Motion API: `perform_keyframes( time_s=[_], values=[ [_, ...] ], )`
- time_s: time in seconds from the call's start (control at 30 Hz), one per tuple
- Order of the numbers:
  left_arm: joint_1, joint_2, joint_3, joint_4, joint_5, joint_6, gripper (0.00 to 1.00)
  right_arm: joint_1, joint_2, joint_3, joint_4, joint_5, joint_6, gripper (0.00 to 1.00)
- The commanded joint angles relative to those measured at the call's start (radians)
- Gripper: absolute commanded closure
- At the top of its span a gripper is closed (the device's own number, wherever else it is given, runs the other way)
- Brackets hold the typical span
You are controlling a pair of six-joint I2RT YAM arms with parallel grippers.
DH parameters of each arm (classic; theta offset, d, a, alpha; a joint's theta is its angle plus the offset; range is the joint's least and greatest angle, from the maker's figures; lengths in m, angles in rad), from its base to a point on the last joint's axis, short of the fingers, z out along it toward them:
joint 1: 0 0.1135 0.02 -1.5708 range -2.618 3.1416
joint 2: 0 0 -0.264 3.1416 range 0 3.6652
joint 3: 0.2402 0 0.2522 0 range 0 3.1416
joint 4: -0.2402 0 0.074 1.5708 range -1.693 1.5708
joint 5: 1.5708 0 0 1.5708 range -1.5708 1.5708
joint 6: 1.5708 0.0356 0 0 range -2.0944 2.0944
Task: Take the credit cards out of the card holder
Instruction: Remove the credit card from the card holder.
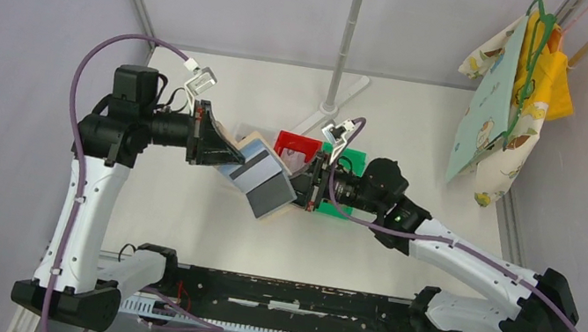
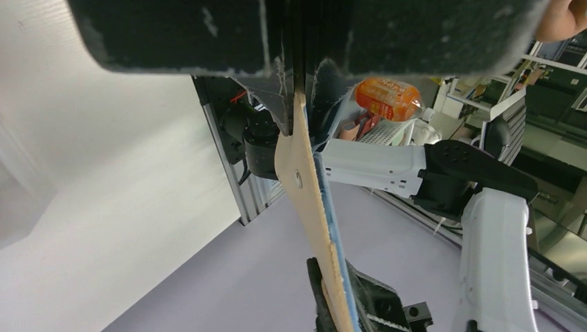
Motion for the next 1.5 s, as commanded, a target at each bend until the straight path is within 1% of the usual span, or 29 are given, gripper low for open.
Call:
perform_keyframes(
  time_s=[0.0, 0.07, 0.13, 0.2, 0.37, 0.5, 0.57, 0.63, 0.7, 0.83, 0.9, 0.93, 0.97, 1.0, 1.07, 1.13, 1.23, 1.27, 1.33, 1.4, 1.47],
  values=[
    [0.009, 0.012, 0.007, 0.027, 0.048, -0.036, 0.77, -0.007, -0.043, -0.007, 0.190, -0.030, 0.026, 1.00],
    [0.008, 0.023, -0.007, 0.009, 0.113, -0.036, 0.67, -0.008, -0.031, 0.003, 0.200, -0.048, 0.035, 1.00],
    [0.009, 0.028, -0.019, -0.018, 0.161, -0.022, 0.62, -0.008, -0.022, 0.014, 0.203, -0.061, 0.037, 1.00],
    [0.009, 0.025, -0.038, -0.024, 0.202, -0.014, 0.60, -0.008, -0.015, 0.023, 0.209, -0.066, 0.039, 1.00],
    [0.009, 0.019, -0.055, -0.026, 0.240, -0.011, 0.58, -0.006, 0.009, 0.051, 0.226, -0.087, 0.048, 1.00],
    [0.009, 0.032, -0.056, -0.032, 0.342, -0.019, 0.57, -0.005, 0.036, 0.070, 0.242, -0.105, 0.056, 1.00],
    [0.009, 0.048, -0.041, -0.068, 0.382, 0.009, 0.58, -0.003, 0.047, 0.074, 0.242, -0.112, 0.054, 1.00],
    [0.009, 0.066, -0.022, -0.130, 0.402, 0.069, 0.62, 0.001, 0.051, 0.073, 0.242, -0.115, 0.051, 1.00],
    [0.009, 0.074, -0.019, -0.151, 0.408, 0.087, 0.70, 0.001, 0.052, 0.071, 0.239, -0.118, 0.044, 1.00],
    [0.010, 0.092, -0.015, -0.163, 0.402, 0.093, 0.89, 0.001, 0.039, 0.060, 0.237, -0.128, 0.028, 1.00],
    [0.009, 0.104, -0.006, -0.185, 0.405, 0.107, 0.91, 0.002, 0.027, 0.048, 0.232, -0.128, 0.012, 0.99],
    [0.009, 0.111, 0.001, -0.203, 0.406, 0.125, 0.92, 0.002, 0.018, 0.040, 0.224, -0.130, 0.005, 0.96],
    [0.009, 0.118, 0.009, -0.226, 0.405, 0.147, 0.92, 0.001, 0.011, 0.034, 0.215, -0.133, -0.009, 0.88],
    [0.010, 0.123, 0.020, -0.248, 0.405, 0.168, 0.92, -0.001, 0.001, 0.032, 0.183, -0.132, -0.028, 0.76],
    [0.010, 0.130, 0.029, -0.276, 0.408, 0.194, 0.92, -0.016, -0.024, 0.034, 0.103, -0.127, -0.077, 0.57],
    [0.009, 0.131, 0.031, -0.282, 0.407, 0.199, 0.93, -0.054, -0.066, 0.036, 0.015, -0.109, -0.116, 0.45],
    [0.009, 0.128, 0.039, -0.281, 0.399, 0.201, 0.93, -0.170, -0.158, 0.037, -0.110, -0.083, -0.155, 0.32],
    [0.010, 0.127, 0.046, -0.281, 0.390, 0.204, 0.93, -0.207, -0.186, 0.042, -0.148, -0.073, -0.169, 0.30],
    [0.009, 0.123, 0.056, -0.280, 0.377, 0.208, 0.93, -0.267, -0.240, 0.090, -0.285, -0.011, -0.232, 0.25],
    [0.009, 0.119, 0.058, -0.276, 0.376, 0.210, 0.94, -0.279, -0.264, 0.135, -0.351, 0.031, -0.278, 0.22],
    [0.009, 0.117, 0.057, -0.272, 0.373, 0.211, 0.94, -0.279, -0.267, 0.149, -0.328, 0.014, -0.265, 0.19]
  ],
)
